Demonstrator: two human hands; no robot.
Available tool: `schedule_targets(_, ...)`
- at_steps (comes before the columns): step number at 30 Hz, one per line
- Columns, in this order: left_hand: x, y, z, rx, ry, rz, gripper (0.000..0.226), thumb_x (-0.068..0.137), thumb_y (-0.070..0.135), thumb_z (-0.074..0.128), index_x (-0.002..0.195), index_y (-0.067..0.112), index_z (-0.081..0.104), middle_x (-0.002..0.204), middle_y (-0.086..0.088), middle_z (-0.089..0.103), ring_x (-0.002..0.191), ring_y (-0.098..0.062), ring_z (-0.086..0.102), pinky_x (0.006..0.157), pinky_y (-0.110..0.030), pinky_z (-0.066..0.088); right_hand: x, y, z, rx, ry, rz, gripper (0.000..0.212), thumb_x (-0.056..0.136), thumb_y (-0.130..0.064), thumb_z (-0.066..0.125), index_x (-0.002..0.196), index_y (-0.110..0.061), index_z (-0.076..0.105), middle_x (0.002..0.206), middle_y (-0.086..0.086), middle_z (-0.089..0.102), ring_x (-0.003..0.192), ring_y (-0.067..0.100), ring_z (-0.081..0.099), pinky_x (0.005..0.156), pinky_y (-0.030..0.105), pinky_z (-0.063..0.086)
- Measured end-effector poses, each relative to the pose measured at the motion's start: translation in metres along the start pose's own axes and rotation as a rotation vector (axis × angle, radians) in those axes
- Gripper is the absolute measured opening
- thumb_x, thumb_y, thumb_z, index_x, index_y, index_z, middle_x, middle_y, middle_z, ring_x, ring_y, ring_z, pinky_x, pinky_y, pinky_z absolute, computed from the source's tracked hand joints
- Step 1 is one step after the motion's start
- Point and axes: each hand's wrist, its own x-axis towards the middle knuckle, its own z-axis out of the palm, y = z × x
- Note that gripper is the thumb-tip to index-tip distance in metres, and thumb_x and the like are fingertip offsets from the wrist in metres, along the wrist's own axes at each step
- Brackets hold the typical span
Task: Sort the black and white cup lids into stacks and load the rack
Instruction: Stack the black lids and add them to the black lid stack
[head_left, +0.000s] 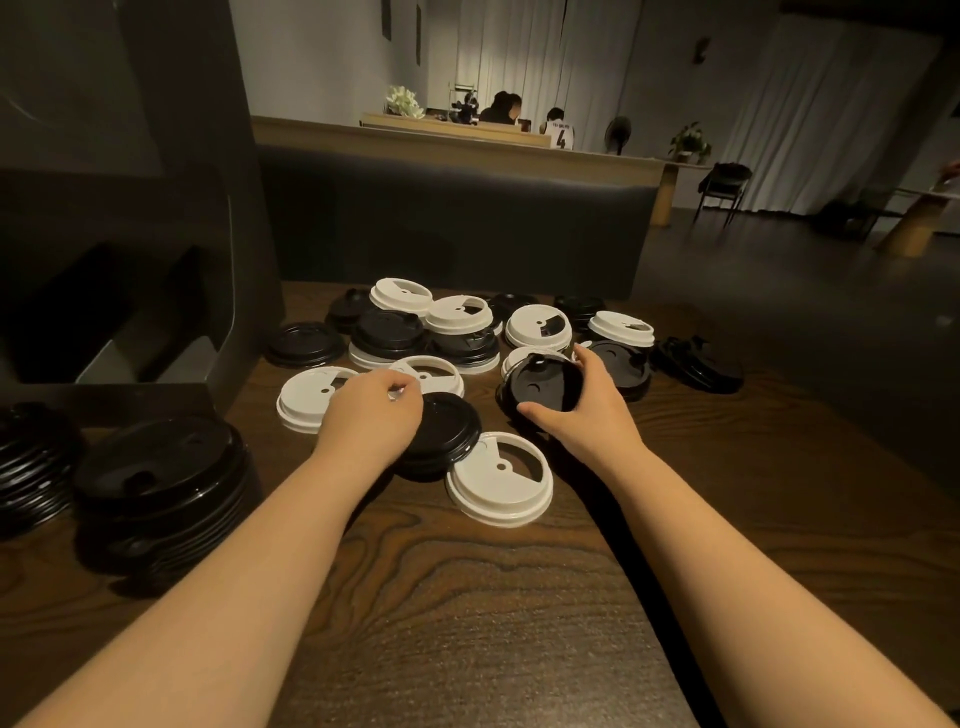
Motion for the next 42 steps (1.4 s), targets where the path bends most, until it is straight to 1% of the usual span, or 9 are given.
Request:
schedule_targets(4,-0.007,0.007,-0.001,-0.129,0.022,0.061,0.03,0.099,0.027,0.048,0.122,0.016,0.063,0.128,-0.002,0.059,0.119,-0.019,0.05,0.089,-0.027,0.037,-0.011,-0.006,-0.005,0.028,-0.02,-0.08,0.096,0.075,-0.031,0.08,0.15,-0.02,0.02,0.151,0.001,0.027,0.139,0.016,0.028,0.11,0.028,0.026)
schedule_targets(9,-0.013,0.008,0.002,-0.182,-0.042,0.148,0.032,0.099,0.031,0.047,0.126,0.018,0.06,0.129,0.003,0.057,0.115,-0.012,0.049,0.094,-0.027,0.038,-0.011,-0.009,-0.006,0.357,-0.016,0.083,0.05,0.091,-0.014,0.062,0.139,-0.016,0.046,0.139,0.006,0.048,0.126,0.018,0.047,0.103,0.029,0.041)
schedule_targets(15,-0.008,0.022,-0.003,-0.654,-0.186,0.088,0.074,0.081,0.061,0.054,0.139,0.017,0.047,0.132,0.004,0.058,0.124,-0.011,0.051,0.109,-0.037,0.039,-0.015,-0.027,-0.005,0.78,0.07,0.009,0.03,0.095,-0.014,0.056,0.117,-0.035,0.055,0.125,-0.006,0.052,0.122,0.015,0.05,0.102,0.044,0.046)
schedule_targets(19,-0.012,0.021,0.003,-0.724,-0.375,0.059,0.021,0.091,0.028,0.062,0.11,0.018,0.066,0.095,0.005,0.075,0.094,-0.009,0.07,0.085,-0.029,0.055,-0.024,-0.039,0.009,0.861,-0.046,-0.048,0.028,0.094,-0.012,0.056,0.111,-0.034,0.056,0.122,-0.004,0.054,0.118,0.016,0.053,0.095,0.036,0.051)
schedule_targets(22,-0.011,0.019,0.005,-0.768,-0.317,0.02,0.023,0.091,0.016,0.062,0.114,0.015,0.065,0.103,-0.005,0.074,0.1,-0.02,0.069,0.093,-0.042,0.053,-0.02,-0.037,0.009,0.693,-0.038,-0.082,0.035,0.097,-0.023,0.051,0.132,-0.024,0.049,0.127,-0.006,0.051,0.118,0.011,0.05,0.097,0.029,0.046)
schedule_targets(25,-0.009,0.016,0.001,-0.784,-0.263,0.019,0.02,0.091,0.015,0.061,0.111,0.018,0.066,0.103,-0.002,0.074,0.099,-0.019,0.069,0.091,-0.042,0.054,0.005,-0.01,-0.004,0.119,0.065,-0.146,0.049,0.101,-0.035,0.036,0.146,-0.015,0.035,0.149,0.0,0.037,0.137,0.016,0.032,0.115,0.039,0.026)
schedule_targets(30,-0.01,0.016,0.0,-0.837,-0.263,0.054,0.021,0.092,0.012,0.06,0.112,0.016,0.065,0.103,-0.004,0.074,0.098,-0.019,0.07,0.088,-0.04,0.055,0.021,0.024,-0.012,-0.364,-0.175,0.129,0.062,0.101,-0.049,0.022,0.154,-0.018,0.012,0.161,0.003,0.004,0.148,0.024,-0.002,0.117,0.048,0.001)
schedule_targets(38,-0.006,0.012,-0.002,-0.863,-0.238,0.011,0.02,0.092,0.014,0.06,0.111,0.015,0.065,0.103,-0.004,0.074,0.098,-0.019,0.07,0.085,-0.037,0.055,-0.002,-0.004,-0.026,-0.509,-0.21,-0.009,0.052,0.099,-0.051,0.033,0.143,-0.025,0.04,0.142,0.007,0.049,0.132,0.026,0.041,0.108,0.044,0.034)
schedule_targets(42,-0.006,0.012,-0.001,-0.874,-0.243,-0.006,0.021,0.092,0.015,0.059,0.112,0.014,0.065,0.102,-0.004,0.074,0.096,-0.019,0.07,0.083,-0.036,0.055,-0.004,0.0,-0.035,-0.394,0.017,-0.036,0.048,0.091,-0.048,0.054,0.129,-0.019,0.057,0.125,0.005,0.061,0.117,0.024,0.05,0.094,0.039,0.046)
